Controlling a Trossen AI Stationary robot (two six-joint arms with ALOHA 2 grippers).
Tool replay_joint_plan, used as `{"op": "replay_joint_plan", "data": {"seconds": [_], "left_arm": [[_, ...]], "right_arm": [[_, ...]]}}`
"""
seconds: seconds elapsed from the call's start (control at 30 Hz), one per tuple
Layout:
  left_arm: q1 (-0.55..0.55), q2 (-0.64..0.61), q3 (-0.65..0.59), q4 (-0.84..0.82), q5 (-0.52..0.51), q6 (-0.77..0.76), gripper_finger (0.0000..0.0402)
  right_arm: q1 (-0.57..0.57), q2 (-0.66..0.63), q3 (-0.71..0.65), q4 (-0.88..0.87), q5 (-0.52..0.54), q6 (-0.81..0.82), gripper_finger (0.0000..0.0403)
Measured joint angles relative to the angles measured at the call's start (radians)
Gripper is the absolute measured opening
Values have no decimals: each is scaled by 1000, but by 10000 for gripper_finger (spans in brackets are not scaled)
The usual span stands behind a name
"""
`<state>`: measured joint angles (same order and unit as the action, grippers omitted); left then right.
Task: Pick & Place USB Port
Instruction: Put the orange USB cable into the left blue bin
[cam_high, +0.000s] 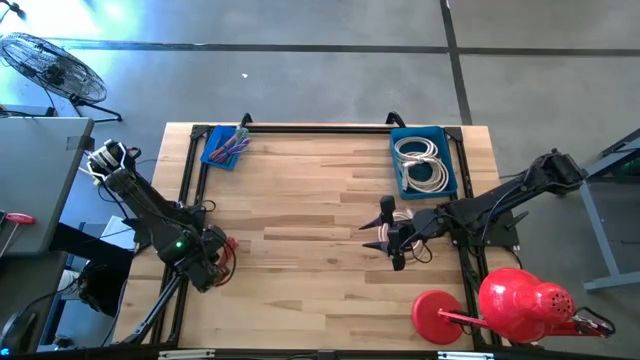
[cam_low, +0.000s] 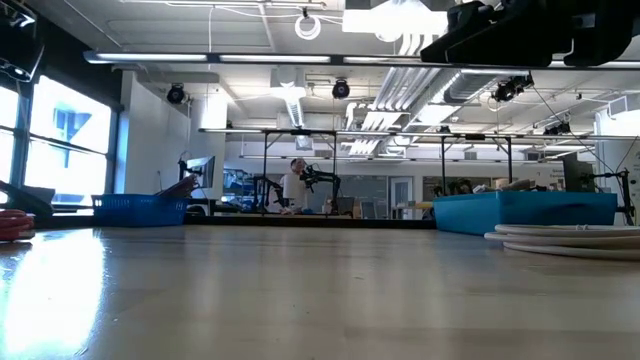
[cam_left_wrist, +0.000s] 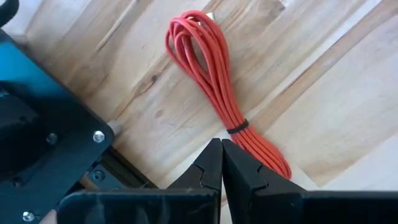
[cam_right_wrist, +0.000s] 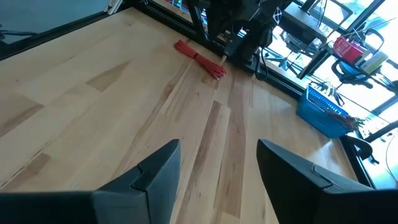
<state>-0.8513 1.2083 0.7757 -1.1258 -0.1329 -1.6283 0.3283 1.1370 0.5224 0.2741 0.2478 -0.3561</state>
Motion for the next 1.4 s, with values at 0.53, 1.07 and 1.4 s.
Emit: {"op": "replay_joint_plan", "data": {"seconds": [0.53, 1.07, 1.4], "left_arm": [[0, 61, 0, 33, 50, 211, 5], [0, 80, 0, -55, 94, 205, 5], [0, 80, 0, -34, 145, 184, 7]], "right_arm": [[0, 0, 0, 0, 0, 16, 204], [0, 0, 0, 0, -15, 19, 204], [0, 1, 0, 0, -15, 19, 203]]}}
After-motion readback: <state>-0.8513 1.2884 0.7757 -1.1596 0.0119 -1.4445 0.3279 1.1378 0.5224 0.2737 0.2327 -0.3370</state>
